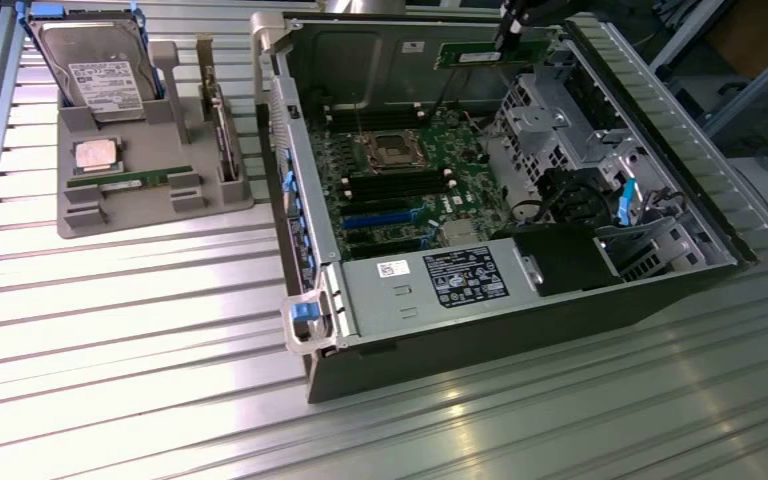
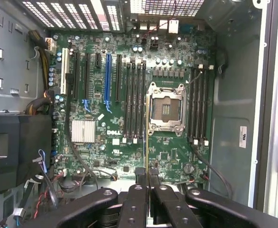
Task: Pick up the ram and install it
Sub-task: 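Insert the ram into the slot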
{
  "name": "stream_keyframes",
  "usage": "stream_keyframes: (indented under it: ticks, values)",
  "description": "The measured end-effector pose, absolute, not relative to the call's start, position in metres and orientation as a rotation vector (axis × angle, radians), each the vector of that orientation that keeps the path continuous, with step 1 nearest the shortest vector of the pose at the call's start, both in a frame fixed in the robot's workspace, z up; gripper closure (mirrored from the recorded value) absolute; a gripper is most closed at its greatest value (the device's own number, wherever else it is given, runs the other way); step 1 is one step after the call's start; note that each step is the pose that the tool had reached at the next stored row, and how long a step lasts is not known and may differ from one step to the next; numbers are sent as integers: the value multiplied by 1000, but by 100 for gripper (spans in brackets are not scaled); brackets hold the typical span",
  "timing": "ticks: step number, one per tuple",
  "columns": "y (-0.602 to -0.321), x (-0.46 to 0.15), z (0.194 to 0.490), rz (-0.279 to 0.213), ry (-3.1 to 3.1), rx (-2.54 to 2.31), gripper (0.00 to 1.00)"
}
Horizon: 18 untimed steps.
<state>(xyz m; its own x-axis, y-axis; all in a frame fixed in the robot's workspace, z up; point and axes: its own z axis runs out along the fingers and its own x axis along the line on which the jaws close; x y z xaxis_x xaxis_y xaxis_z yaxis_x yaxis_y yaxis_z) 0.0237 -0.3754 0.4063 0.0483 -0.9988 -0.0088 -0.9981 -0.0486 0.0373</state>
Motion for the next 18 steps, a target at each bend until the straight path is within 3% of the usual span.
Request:
stream_keyframes:
  ticks: [18]
  values:
    - [-375,16,381,-50,-2156,2255,88]
